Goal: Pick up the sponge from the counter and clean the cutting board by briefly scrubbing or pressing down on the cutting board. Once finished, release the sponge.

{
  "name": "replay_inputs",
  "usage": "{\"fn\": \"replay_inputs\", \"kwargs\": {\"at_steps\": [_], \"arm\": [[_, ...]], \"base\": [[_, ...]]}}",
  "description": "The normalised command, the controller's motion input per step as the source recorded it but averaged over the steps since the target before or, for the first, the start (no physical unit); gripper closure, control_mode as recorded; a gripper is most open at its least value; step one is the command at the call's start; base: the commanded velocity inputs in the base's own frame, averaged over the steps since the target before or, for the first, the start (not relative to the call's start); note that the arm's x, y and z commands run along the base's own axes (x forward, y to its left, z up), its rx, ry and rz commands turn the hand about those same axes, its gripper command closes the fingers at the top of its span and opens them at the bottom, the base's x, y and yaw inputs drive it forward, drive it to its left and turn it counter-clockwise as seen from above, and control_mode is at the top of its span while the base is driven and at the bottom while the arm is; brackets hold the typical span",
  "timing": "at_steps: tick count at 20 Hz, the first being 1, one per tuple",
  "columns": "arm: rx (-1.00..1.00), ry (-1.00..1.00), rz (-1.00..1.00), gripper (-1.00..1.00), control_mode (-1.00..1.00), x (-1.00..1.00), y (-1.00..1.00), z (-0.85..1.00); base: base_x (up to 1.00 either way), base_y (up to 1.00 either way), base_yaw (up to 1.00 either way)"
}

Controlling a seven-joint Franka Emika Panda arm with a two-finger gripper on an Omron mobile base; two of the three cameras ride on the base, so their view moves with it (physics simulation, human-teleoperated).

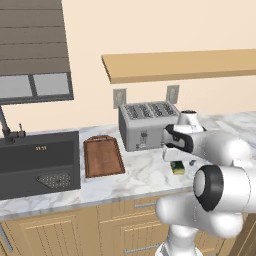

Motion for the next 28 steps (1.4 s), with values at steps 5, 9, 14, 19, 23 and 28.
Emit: {"fn": "replay_inputs", "kwargs": {"at_steps": [5,9,14,19,23,28], "arm": [[0.0,0.07,0.0,-1.0,-1.0,0.23,-0.05,-0.25],[0.0,0.02,0.0,-1.0,-1.0,0.07,0.0,-0.35],[0.0,0.0,0.0,-1.0,-1.0,0.08,0.0,-0.29],[0.0,0.0,0.0,-1.0,-1.0,0.09,0.0,-0.26],[0.0,0.0,0.0,-1.0,-1.0,0.01,0.0,-0.32],[0.0,0.0,0.0,1.0,-1.0,0.0,0.03,-0.16]], "base": [[0.0,0.0,0.0],[0.0,0.0,0.0],[0.0,0.0,0.0],[0.0,0.0,0.0],[0.0,0.0,0.0],[0.0,0.0,0.0]]}}
